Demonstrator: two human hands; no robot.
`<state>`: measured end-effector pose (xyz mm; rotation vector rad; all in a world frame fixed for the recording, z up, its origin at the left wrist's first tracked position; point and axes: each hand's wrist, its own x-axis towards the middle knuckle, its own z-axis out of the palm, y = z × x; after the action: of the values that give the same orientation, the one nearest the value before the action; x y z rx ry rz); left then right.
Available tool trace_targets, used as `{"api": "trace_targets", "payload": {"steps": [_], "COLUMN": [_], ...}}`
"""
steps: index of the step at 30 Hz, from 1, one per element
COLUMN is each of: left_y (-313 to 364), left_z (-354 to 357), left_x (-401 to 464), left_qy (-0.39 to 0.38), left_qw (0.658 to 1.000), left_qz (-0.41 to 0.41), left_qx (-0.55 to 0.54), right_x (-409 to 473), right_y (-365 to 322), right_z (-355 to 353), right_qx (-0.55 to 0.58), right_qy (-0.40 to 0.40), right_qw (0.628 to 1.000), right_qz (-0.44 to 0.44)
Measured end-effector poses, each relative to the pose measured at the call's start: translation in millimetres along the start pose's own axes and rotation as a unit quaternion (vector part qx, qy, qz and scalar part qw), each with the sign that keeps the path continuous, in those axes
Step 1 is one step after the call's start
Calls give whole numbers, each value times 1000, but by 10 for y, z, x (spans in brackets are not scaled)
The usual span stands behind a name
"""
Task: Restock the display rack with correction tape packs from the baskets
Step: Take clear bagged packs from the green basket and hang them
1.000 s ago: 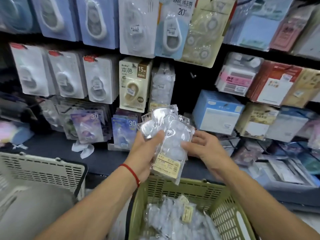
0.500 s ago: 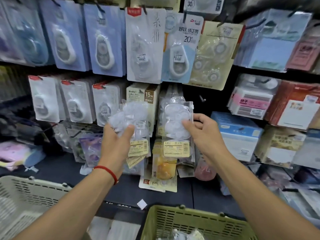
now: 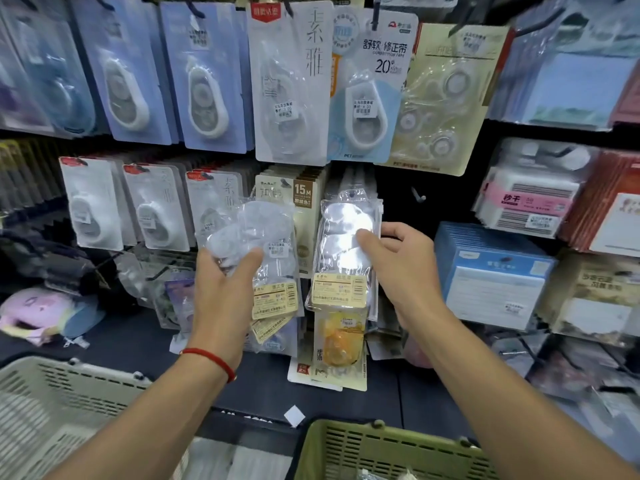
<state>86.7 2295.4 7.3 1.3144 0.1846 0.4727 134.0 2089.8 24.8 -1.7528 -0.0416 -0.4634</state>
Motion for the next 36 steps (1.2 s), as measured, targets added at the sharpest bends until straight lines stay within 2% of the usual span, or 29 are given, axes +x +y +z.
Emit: {"api": "trace_targets", "payload": {"steps": [2, 4, 6, 8, 10, 14, 18, 21, 24, 32, 36], "left_y": [8, 18, 9, -51, -92, -113, -87, -80, -126, -113, -79], "left_z": [0, -2, 6, 29, 75, 138, 142, 99, 41, -2, 13], "left_x": [-14, -27, -34, -25, -39, -79, -80, -60, -21, 4, -19], "left_qy": [12, 19, 10, -19, -53, -103, -114, -86, -51, -6, 4], "left_qw": [1000, 1000, 1000, 998, 994, 991, 992, 996, 996, 995, 994], "left_qz": [9, 16, -3, -42, -80, -80, -55, -3, 46, 74, 80], "left_qx": [-2, -4, -11, -31, -52, -27, -20, 7, 56, 71, 75], "right_x": [-14, -56, -102, -183, -251, -275, -286, -286, -272, -347, -313], "right_y": [5, 6, -12, -29, -13, 11, -46, -76, -85, -53, -2], "right_z": [-36, -43, -3, 71, 129, 106, 39, -22, -73, -32, -50], "right_qx": [-126, -253, -251, -201, -168, -136, -98, -61, -65, 8, -22], "right_qy": [-6, -16, -81, -189, -243, -226, -174, -118, -111, -94, -84], "right_qw": [992, 964, 960, 960, 955, 965, 980, 991, 992, 995, 996], "right_qz": [-28, -79, -97, -46, -15, -15, 1, 8, 18, 31, 38]}}
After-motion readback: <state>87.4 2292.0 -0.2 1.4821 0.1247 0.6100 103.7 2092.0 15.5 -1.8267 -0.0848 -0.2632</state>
